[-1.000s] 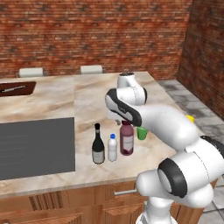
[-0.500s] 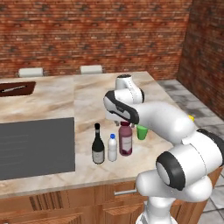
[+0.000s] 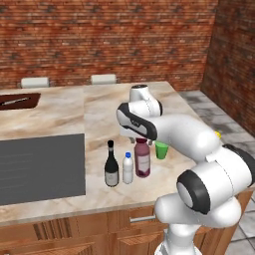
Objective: Place the drinks on the dining counter in a tight cluster.
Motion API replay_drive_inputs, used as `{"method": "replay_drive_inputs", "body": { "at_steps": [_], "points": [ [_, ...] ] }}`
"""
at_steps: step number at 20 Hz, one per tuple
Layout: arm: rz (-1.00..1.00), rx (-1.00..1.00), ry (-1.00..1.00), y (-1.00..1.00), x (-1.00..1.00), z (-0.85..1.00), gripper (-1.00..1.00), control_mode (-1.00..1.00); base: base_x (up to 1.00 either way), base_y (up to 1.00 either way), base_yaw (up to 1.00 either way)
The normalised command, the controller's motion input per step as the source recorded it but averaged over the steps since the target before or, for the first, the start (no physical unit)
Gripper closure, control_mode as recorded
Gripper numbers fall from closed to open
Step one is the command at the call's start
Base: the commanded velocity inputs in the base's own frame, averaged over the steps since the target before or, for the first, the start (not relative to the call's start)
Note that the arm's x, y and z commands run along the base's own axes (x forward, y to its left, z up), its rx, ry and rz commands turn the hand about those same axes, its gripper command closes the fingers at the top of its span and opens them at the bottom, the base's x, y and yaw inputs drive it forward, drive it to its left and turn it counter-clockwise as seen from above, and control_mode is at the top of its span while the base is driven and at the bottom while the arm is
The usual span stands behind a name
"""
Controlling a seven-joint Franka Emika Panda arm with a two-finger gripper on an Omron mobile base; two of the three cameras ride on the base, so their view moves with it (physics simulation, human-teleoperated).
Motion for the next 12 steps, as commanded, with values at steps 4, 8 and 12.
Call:
{"method": "replay_drive_inputs", "body": {
  "at_steps": [4, 8, 12],
  "points": [
    [0.0, 0.0, 0.0, -0.05, -0.06, -0.16, -1.0, -1.0, 0.0, 0.0, 0.0],
    [0.0, 0.0, -0.02, -0.09, -0.18, -0.01, -1.0, -1.0, 0.0, 0.0, 0.0],
    [-0.03, 0.0, 0.0, -0.04, -0.16, 0.01, -1.0, -1.0, 0.0, 0.0, 0.0]
  ]
}}
